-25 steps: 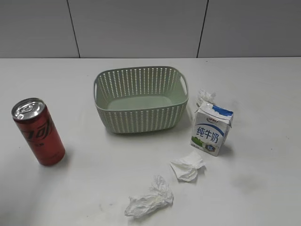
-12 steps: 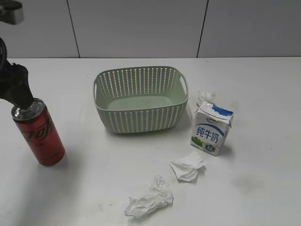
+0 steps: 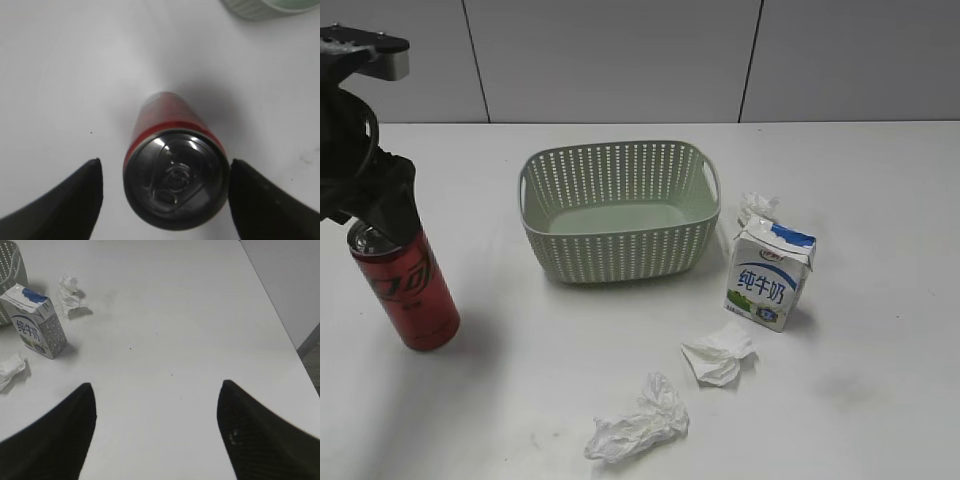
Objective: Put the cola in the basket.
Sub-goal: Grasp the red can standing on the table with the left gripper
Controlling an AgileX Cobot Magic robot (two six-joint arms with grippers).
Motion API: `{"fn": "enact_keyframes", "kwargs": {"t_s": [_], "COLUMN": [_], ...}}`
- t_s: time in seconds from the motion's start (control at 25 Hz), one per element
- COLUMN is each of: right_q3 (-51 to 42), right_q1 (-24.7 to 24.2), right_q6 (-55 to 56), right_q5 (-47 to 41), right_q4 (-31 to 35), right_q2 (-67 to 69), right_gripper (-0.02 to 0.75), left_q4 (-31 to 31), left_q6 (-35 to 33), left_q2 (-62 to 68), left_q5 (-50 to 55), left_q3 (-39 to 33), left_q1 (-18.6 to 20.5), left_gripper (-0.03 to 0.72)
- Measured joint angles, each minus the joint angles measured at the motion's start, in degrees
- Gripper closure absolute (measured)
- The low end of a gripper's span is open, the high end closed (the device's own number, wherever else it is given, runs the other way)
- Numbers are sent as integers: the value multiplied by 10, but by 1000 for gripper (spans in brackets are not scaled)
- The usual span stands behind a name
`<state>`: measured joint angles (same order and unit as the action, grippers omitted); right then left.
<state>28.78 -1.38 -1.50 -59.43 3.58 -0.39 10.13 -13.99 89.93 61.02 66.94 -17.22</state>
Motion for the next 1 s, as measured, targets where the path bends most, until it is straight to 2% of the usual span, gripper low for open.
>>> {"fn": "enact_keyframes", "kwargs": {"t_s": [0.24, 0.52, 1.0], "right_q3": [0, 0, 0], "right_q1": [0, 0, 0], "right_q6": [0, 1, 0], "right_q5": [0, 0, 0], "right_q4": [0, 0, 0], "right_q2": [0, 0, 0], "right_gripper": [167, 167, 167], "left_q4": [18, 21, 22], "left_q6": [0, 0, 0], "left_q2": [3, 3, 59], "left_q5": [6, 30, 48], "left_q3": [2, 41, 42], "left_q1": [0, 0, 0], "left_gripper": [92, 92, 92]}}
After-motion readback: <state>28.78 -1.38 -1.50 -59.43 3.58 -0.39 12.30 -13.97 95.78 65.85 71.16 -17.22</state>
